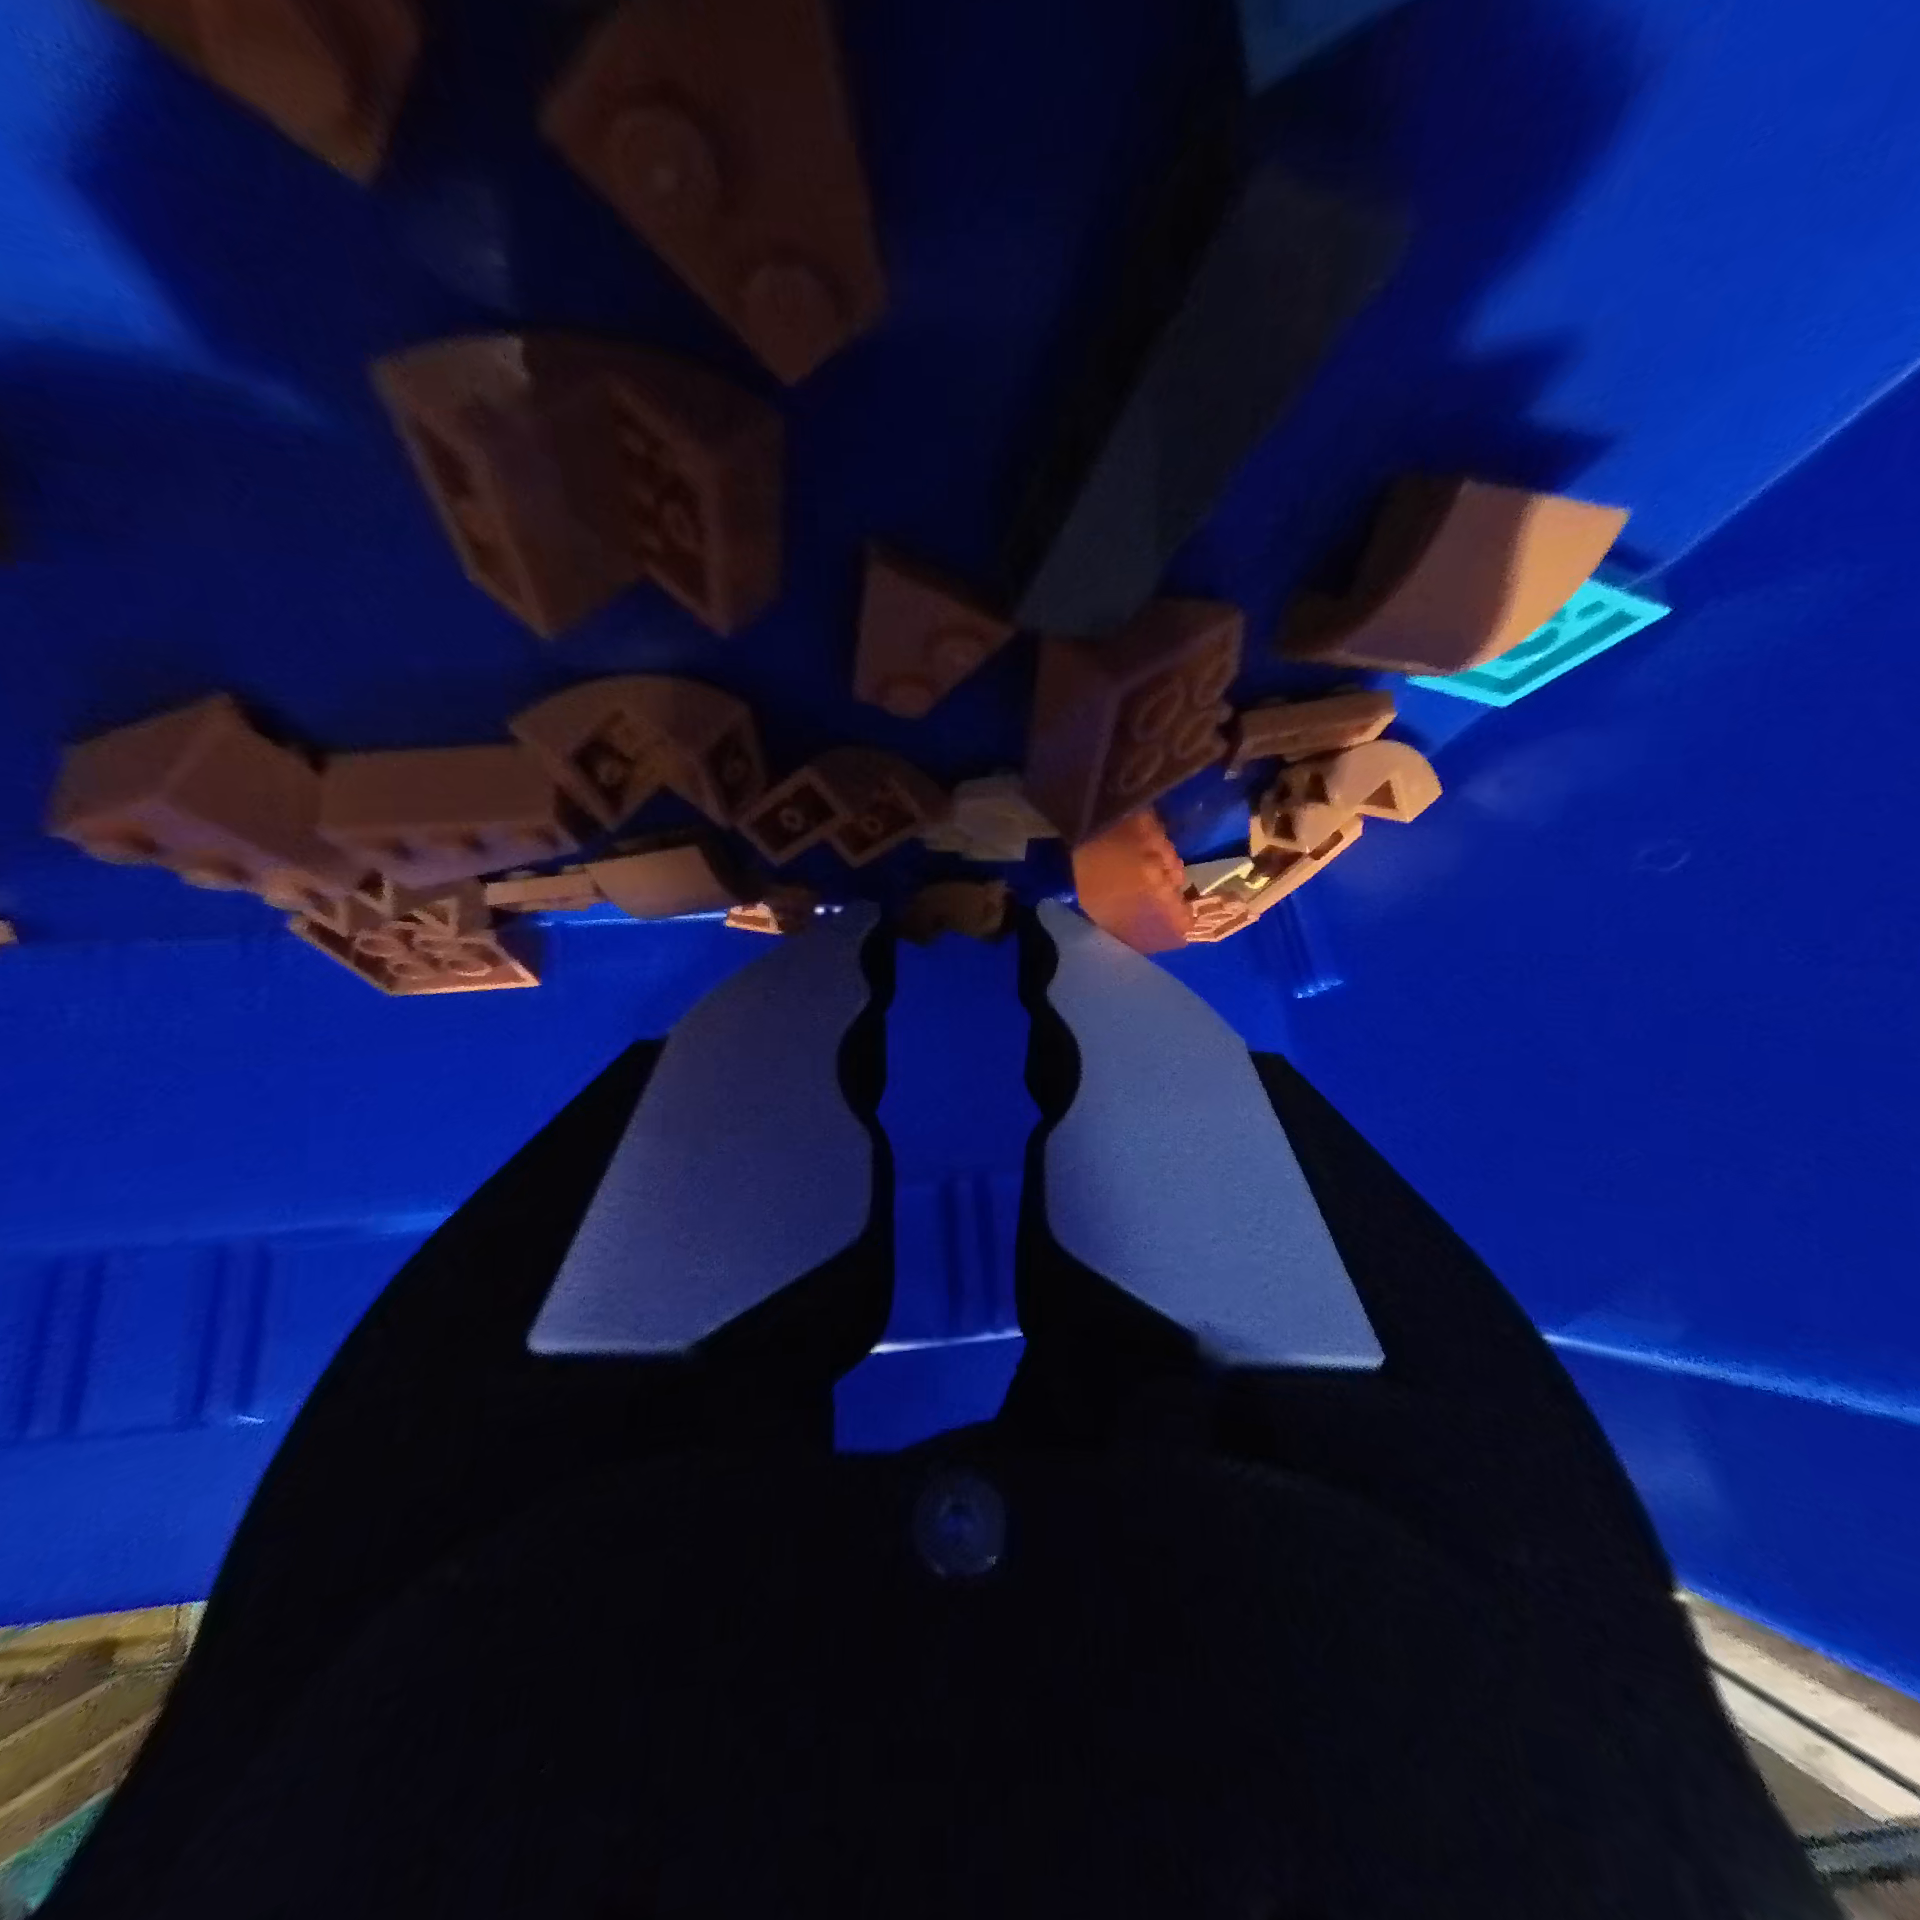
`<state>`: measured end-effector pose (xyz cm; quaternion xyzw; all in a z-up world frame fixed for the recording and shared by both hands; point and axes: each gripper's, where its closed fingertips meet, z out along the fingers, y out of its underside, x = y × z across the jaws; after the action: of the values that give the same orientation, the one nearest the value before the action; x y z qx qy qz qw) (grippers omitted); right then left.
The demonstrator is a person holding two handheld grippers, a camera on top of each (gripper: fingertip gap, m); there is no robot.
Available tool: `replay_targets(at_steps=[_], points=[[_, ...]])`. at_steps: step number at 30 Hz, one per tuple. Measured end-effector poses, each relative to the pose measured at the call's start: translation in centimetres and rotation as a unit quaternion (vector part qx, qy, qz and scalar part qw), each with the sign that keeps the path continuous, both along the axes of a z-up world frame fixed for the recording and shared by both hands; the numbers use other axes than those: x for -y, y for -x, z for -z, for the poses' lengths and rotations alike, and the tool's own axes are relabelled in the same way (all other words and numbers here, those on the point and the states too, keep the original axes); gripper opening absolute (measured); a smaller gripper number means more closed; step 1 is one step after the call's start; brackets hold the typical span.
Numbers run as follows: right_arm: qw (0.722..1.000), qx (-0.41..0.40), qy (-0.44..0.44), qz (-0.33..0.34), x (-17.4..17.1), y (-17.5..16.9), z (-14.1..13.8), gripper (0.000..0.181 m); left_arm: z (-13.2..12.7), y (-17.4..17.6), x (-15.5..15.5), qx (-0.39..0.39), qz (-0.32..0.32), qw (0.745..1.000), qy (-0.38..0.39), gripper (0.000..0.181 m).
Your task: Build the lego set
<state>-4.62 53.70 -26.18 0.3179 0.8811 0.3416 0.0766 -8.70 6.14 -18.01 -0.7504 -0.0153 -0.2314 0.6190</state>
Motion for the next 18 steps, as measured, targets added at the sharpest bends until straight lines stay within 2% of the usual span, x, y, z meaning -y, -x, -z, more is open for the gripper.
replay_targets(at_steps=[7, 12, 15, 18], points=[[1.000, -0.005, 0.019, 0.009, 0.6, -0.5, -0.2, 0.023, -0.1, 0.0, 0.0, 0.003, 0.000, 1.000, -0.002, 0.013], [0.989, -0.113, 0.090, 0.023, 3.7, -1.2, -3.2, 0.022, -0.1, 0.1, 0.1, 0.006, -0.002, 1.000, -0.003, 0.013], [0.961, -0.198, 0.194, 0.021, 10.2, -2.4, -5.4, 0.022, -0.1, 0.1, 0.0, 0.004, -0.002, 1.000, -0.002, 0.013], [0.913, -0.266, 0.309, -0.016, 19.8, -4.5, -7.4, 0.022, 0.0, -0.1, 0.0, -0.004, -0.002, 1.000, 0.000, 0.013]])
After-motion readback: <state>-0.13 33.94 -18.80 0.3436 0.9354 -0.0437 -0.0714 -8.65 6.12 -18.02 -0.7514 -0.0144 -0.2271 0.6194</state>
